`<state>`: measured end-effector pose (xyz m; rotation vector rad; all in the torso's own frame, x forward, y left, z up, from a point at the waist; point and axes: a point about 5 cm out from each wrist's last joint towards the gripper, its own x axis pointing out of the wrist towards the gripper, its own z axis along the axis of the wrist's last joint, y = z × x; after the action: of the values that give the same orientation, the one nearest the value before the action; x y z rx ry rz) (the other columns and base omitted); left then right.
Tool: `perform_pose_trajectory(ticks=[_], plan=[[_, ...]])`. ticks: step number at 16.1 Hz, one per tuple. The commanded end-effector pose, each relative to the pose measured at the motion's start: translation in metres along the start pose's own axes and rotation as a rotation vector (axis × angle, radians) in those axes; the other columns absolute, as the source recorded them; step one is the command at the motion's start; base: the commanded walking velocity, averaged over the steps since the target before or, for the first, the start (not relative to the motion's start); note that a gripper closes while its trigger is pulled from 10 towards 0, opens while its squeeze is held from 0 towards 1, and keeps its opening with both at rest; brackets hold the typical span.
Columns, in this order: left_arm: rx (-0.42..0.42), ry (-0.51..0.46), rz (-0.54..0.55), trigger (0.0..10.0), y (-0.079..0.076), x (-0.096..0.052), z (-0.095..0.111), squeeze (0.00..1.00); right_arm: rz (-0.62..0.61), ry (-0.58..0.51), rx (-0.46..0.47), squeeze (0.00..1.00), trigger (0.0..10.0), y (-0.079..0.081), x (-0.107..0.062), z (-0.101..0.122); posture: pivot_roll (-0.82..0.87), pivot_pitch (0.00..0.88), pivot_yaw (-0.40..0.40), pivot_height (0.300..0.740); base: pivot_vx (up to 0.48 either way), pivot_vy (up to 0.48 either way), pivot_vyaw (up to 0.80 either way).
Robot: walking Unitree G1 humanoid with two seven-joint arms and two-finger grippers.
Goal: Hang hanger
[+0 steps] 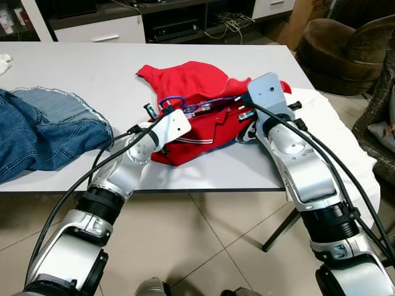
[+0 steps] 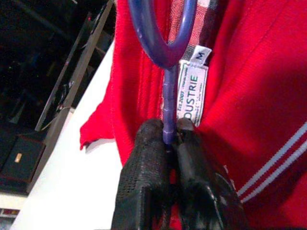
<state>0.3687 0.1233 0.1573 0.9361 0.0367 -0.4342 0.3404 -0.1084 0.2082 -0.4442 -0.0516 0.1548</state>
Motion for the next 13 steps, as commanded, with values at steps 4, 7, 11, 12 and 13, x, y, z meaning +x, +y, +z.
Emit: perform_pose_trajectory(ticks=[4,7,11,12,13], plan=[[-0.132,-0.077,0.036,10.0,0.009,0.0,0.016,0.08,0.158,-0.028,0.128,0.0,10.0,0.027,-0.021,-0.01,0.05,0.025,0.01,0.74,0.0,0.0,0.0],[-0.19,-0.101,0.007,10.0,-0.014,0.0,0.022,0.08,0.309,-0.092,0.16,1.0,10.0,0.052,-0.033,-0.003,0.05,0.024,0.004,0.74,0.0,0.0,0.0],[-0.19,-0.128,-0.014,10.0,-0.022,0.002,0.032,0.08,0.271,-0.102,0.116,0.0,10.0,0.039,-0.027,0.002,0.05,0.021,-0.003,0.74,0.0,0.0,0.0],[-0.187,-0.124,-0.011,10.0,-0.021,0.001,0.029,0.07,0.254,-0.108,0.134,1.0,10.0,0.032,-0.028,0.004,0.05,0.021,-0.003,0.74,0.0,0.0,0.0],[-0.185,-0.117,-0.007,10.0,-0.02,0.0,0.026,0.07,0.268,-0.118,0.165,1.0,10.0,0.028,-0.032,0.008,0.05,0.022,-0.002,0.74,0.0,0.0,0.0]])
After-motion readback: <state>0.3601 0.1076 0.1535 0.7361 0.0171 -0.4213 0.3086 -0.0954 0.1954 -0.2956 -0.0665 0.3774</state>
